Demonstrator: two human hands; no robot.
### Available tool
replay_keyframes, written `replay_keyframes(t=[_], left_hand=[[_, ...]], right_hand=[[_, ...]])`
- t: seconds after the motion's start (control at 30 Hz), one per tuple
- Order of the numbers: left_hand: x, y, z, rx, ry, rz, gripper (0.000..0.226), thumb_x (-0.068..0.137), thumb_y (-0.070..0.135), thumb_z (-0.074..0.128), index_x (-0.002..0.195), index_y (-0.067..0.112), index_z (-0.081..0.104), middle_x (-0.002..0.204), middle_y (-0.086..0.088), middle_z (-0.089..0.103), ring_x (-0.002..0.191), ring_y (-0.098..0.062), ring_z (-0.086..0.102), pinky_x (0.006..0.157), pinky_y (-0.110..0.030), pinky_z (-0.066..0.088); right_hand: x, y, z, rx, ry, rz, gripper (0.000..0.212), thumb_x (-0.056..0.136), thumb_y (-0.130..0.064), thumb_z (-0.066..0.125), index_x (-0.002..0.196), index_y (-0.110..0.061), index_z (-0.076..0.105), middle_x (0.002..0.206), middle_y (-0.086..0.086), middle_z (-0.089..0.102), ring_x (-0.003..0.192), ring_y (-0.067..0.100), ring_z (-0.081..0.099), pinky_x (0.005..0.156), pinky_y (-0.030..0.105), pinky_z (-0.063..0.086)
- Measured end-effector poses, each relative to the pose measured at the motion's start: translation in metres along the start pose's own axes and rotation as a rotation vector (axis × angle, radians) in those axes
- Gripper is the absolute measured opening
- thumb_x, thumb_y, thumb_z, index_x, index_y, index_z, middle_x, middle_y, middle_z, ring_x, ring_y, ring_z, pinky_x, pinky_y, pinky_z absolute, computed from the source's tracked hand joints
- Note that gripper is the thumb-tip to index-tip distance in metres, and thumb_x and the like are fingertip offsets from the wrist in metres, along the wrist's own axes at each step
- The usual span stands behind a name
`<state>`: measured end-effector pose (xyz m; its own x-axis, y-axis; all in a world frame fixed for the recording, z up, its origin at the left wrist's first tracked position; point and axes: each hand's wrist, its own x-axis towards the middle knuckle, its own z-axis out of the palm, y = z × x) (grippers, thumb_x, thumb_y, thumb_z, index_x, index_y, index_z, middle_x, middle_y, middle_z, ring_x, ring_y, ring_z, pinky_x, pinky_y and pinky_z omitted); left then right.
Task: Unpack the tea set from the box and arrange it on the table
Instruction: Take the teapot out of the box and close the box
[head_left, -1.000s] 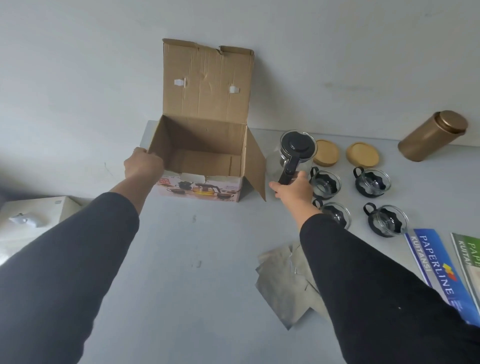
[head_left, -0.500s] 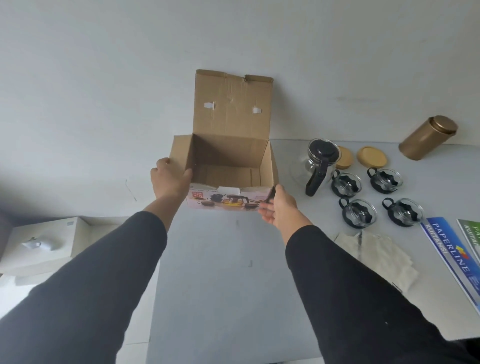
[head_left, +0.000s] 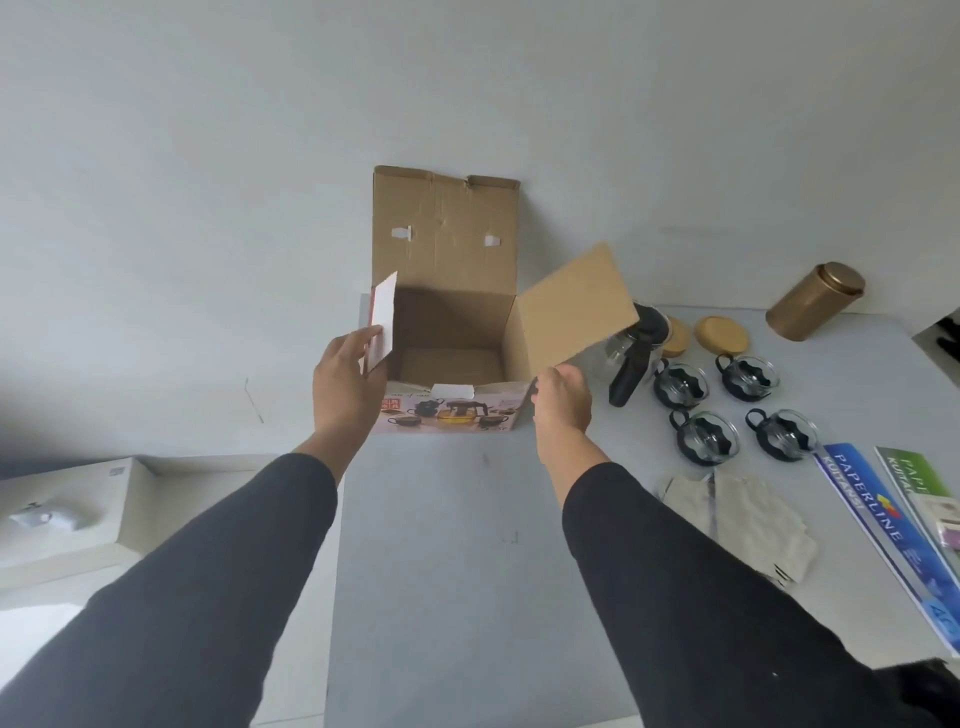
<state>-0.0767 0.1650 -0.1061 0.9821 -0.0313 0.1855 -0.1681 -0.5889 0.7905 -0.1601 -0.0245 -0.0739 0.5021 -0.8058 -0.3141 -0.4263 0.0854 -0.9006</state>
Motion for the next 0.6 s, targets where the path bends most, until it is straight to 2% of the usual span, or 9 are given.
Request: replay_keyframes(t=[0.1,0.17,0.2,0.3,0.37,0.43,0.5,0.57,0.6], left_hand=[[-0.003,-0.002,-0.001,0.03,-0.023,0.062,0.039,0.089,0.042,0.062,0.121,0.019,0.063,0.128,-0.002,0.055,0.113,-0.019,0.054,0.091,-0.028,0.047],[-0.001,-0.004,-0.001,0.05,-0.036,0.067,0.042,0.095,0.045,0.049,0.114,0.013,0.068,0.129,-0.002,0.054,0.115,-0.018,0.053,0.091,-0.024,0.042],[0.002,-0.005,-0.001,0.058,-0.043,0.058,0.044,0.098,0.044,0.044,0.11,0.01,0.07,0.129,-0.002,0.053,0.115,-0.018,0.053,0.09,-0.022,0.039],[0.017,-0.004,0.0,0.065,-0.016,0.018,0.041,0.1,0.035,0.043,0.102,0.007,0.074,0.128,-0.003,0.053,0.113,-0.017,0.052,0.089,-0.018,0.035],[0.033,0.001,0.002,0.037,0.004,-0.046,0.038,0.099,0.033,0.046,0.098,0.007,0.074,0.129,-0.003,0.053,0.115,-0.018,0.052,0.089,-0.019,0.036],[0.052,0.005,0.004,0.027,0.02,-0.088,0.031,0.096,0.033,0.052,0.101,0.009,0.071,0.129,-0.004,0.054,0.116,-0.02,0.053,0.088,-0.021,0.039],[0.07,0.008,0.008,0.023,-0.019,-0.123,0.028,0.093,0.036,0.056,0.111,0.015,0.062,0.13,-0.004,0.055,0.117,-0.022,0.054,0.086,-0.025,0.042],[0.089,0.013,0.013,-0.035,-0.095,-0.21,0.044,0.092,0.043,0.057,0.127,0.018,0.049,0.135,-0.003,0.053,0.121,-0.024,0.053,0.091,-0.033,0.046],[0.098,0.016,0.015,-0.082,-0.128,-0.274,0.051,0.092,0.046,0.054,0.134,0.019,0.042,0.139,-0.003,0.05,0.124,-0.025,0.051,0.095,-0.036,0.045]], right_hand=[[-0.008,0.002,0.003,-0.035,-0.021,-0.11,0.026,0.09,-0.015,0.043,0.105,-0.018,0.063,0.103,0.004,0.062,0.088,0.021,0.052,0.06,0.025,0.036],[-0.008,0.0,0.005,-0.07,-0.051,-0.12,0.026,0.088,-0.016,0.046,0.1,-0.016,0.069,0.109,0.006,0.063,0.091,0.019,0.051,0.071,0.025,0.036],[-0.006,-0.001,0.007,-0.094,-0.063,-0.108,0.025,0.087,-0.017,0.048,0.096,-0.011,0.071,0.109,0.009,0.064,0.089,0.02,0.051,0.071,0.027,0.037],[0.0,-0.01,0.015,-0.135,-0.045,-0.089,0.028,0.085,-0.015,0.052,0.084,0.01,0.065,0.091,0.025,0.064,0.071,0.031,0.048,0.053,0.027,0.032],[0.011,-0.019,0.022,-0.169,-0.046,-0.121,0.025,0.085,-0.015,0.049,0.073,0.005,0.057,0.073,0.023,0.052,0.067,0.032,0.043,0.05,0.026,0.027],[0.025,-0.032,0.031,-0.218,-0.083,-0.164,0.016,0.087,-0.019,0.049,0.078,-0.007,0.055,0.071,0.005,0.052,0.067,0.023,0.046,0.05,0.023,0.029],[0.042,-0.044,0.039,-0.222,-0.112,-0.167,0.015,0.088,-0.024,0.052,0.095,-0.012,0.057,0.079,-0.003,0.055,0.069,0.015,0.05,0.05,0.021,0.033],[0.062,-0.056,0.05,-0.223,-0.166,-0.135,0.019,0.087,-0.031,0.054,0.1,-0.017,0.055,0.088,-0.003,0.055,0.073,0.015,0.05,0.051,0.023,0.033],[0.071,-0.062,0.057,-0.242,-0.202,-0.116,0.014,0.087,-0.034,0.053,0.092,-0.021,0.053,0.085,-0.002,0.052,0.072,0.017,0.048,0.051,0.025,0.031]])
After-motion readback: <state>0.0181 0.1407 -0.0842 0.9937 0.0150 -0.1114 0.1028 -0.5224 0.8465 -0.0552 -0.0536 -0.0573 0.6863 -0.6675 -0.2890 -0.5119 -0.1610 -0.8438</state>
